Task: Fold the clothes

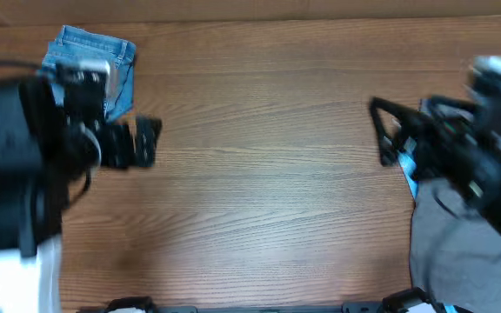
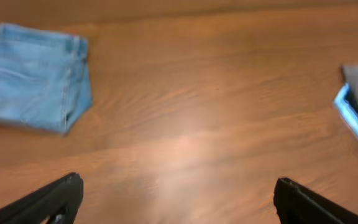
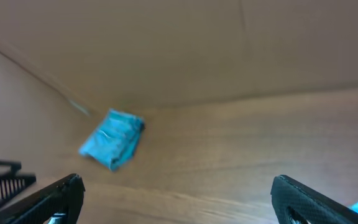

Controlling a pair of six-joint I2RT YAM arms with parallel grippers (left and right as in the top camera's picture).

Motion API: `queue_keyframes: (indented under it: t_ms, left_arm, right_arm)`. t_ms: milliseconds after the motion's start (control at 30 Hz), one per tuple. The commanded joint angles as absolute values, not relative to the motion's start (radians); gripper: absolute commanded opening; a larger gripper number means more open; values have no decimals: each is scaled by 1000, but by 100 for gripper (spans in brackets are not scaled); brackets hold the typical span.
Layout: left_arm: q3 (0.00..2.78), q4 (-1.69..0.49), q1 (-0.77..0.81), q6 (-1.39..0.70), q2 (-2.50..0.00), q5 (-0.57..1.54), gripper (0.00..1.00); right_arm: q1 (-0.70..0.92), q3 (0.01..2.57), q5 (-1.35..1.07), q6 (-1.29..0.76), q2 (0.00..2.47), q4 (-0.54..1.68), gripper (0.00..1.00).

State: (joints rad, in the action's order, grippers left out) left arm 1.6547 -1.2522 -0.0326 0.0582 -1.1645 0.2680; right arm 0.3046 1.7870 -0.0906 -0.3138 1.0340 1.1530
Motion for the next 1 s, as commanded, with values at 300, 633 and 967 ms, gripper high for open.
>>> queue_keyframes:
  t_ms: [300, 633, 967]
  left_arm:
    - [1654, -1493, 132, -120, -853, -55, 100]
    - [1654, -1496, 132, -120, -844, -55, 100]
    - [1654, -1496, 132, -120, -844, -55, 100]
  right_arm:
    - [308, 1794, -60, -313, 885, 1222, 100]
    - [308, 1792, -60, -313, 886, 1401, 100]
    - [212, 1553, 177, -187, 725, 1142, 100]
